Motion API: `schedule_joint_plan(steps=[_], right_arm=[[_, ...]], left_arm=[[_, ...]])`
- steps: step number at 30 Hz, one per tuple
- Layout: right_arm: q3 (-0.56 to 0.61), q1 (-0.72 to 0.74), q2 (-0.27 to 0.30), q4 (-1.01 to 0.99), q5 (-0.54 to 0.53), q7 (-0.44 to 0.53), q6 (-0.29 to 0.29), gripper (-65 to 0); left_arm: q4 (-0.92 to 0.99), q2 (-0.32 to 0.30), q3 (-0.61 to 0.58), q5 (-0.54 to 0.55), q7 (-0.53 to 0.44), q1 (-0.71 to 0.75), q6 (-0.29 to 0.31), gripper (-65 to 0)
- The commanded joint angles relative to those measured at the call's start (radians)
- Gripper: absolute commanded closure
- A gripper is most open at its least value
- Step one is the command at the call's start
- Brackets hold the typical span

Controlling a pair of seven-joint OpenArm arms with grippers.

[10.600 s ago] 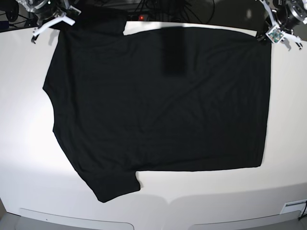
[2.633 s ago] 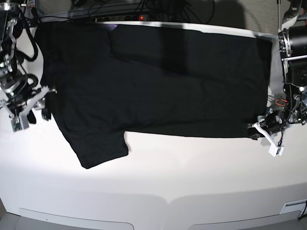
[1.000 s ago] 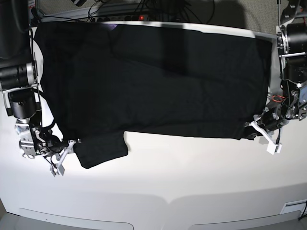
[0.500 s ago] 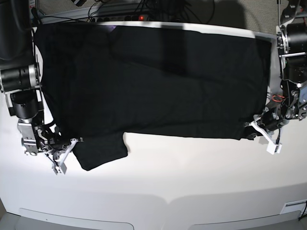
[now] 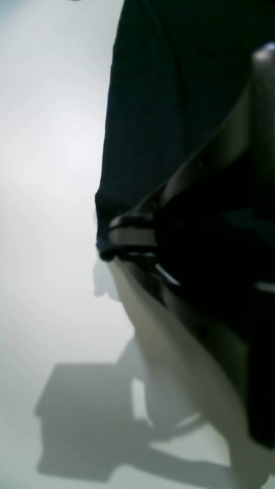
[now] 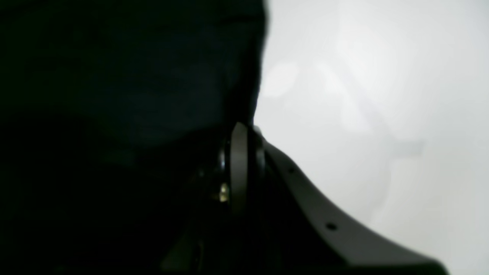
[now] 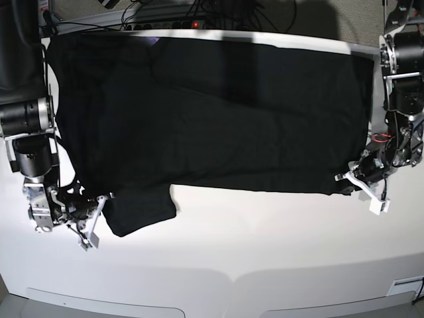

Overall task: Fold the T-shirt properly
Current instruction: 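Grasp the sleeve-side edge with both grippers and fold it over, then grasp both ends of the folded strip with both grippers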

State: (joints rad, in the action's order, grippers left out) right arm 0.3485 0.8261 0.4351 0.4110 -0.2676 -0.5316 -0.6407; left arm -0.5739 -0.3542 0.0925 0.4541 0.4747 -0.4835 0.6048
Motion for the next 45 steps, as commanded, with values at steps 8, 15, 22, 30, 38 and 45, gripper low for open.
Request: schedule_joint_plan(steps=[8,15,22,30,38,45], right_arm=[[-0.002,-0.051,0.106,0.259,-0.314,-0.153,-0.018,0.0],[-0.016,-0.294,0.277,0.682,-0.431,-0.223,0.003,0.0],[-0.268,-0.573,0.305,0.927,-0.442,-0.240,0.042,0.0],[-0.604,-0.907,0.304,1.138,-0.528,-0.240,0.034,0.0],[-0.825,-1.171,0.257,1.295,-0.571,-0.240,0.033,0.0],[-0.917,-1.263,0.135,1.313,-0.591,-0.240,-0.021,0.0]], left_arm=[[-0.145,-0.022,-0.001,0.095,0.101,0.036,-0.010,0.0],[-0.453,-0.076,-0.001,0.230,0.109,0.231,-0.068,0.0],[-0.734,-0.122,0.010,0.227,0.109,0.432,-0.147,0.0],[-0.972,-0.126,0.150,0.229,0.108,0.618,-0.153,0.0],[-1.051,-0.126,0.225,0.231,0.109,0.742,-0.153,0.0],[-1.069,-0.125,0.241,0.216,0.113,0.841,-0.148,0.0]])
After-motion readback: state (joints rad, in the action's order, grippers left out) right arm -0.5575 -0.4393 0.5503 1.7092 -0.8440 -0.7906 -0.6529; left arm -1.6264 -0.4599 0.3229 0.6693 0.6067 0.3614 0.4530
